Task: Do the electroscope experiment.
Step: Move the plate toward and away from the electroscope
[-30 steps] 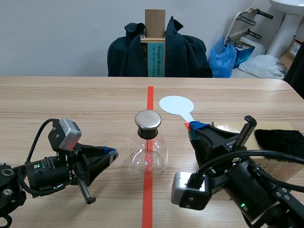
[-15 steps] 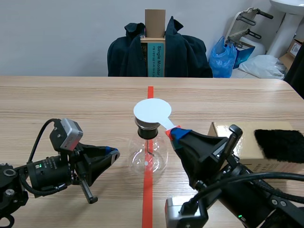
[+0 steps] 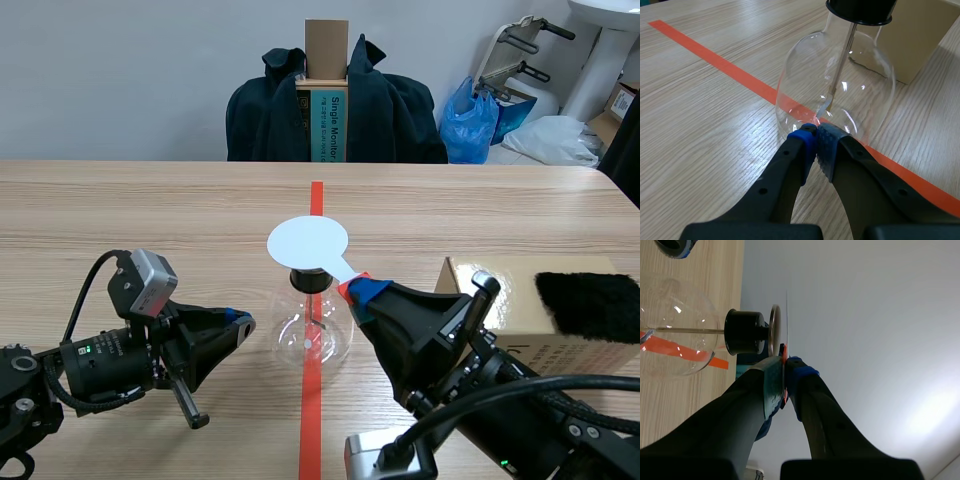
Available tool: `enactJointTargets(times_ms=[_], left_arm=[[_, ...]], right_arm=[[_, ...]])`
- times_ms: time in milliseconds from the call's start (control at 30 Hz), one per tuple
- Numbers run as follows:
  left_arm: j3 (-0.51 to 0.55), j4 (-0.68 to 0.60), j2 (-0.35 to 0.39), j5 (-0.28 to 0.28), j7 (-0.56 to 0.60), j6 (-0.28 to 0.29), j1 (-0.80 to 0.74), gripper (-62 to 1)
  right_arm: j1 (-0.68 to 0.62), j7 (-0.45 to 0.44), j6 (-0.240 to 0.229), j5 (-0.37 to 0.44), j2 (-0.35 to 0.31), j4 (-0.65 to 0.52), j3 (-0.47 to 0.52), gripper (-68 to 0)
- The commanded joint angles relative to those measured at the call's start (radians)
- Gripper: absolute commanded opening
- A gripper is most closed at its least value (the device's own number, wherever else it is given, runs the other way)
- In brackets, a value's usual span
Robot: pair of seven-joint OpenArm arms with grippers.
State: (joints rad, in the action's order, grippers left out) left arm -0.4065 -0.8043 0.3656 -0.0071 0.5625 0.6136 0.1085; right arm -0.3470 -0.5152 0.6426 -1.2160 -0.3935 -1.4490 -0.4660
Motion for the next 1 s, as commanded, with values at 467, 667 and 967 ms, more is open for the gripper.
enactJointTargets(times_ms=[467, 667, 967], left_arm=[[0.001, -0.012, -0.005, -0.010, 0.017, 0.002, 0.008, -57.9], [0.001, -0.012, -0.005, -0.010, 0.017, 0.002, 0.008, -57.9], [0.001, -0.012, -0.005, -0.010, 0.017, 0.002, 0.008, -57.9]], right_arm=[[0.006, 0.220, 0.012, 0.008, -0.005, -0.019, 0.007, -66.7], [0.006, 0.339, 0.012, 0.008, 0.000, -0.019, 0.008, -66.7], [0.006, 0.402, 0.012, 0.008, 0.000, -0.019, 0.008, -66.7]])
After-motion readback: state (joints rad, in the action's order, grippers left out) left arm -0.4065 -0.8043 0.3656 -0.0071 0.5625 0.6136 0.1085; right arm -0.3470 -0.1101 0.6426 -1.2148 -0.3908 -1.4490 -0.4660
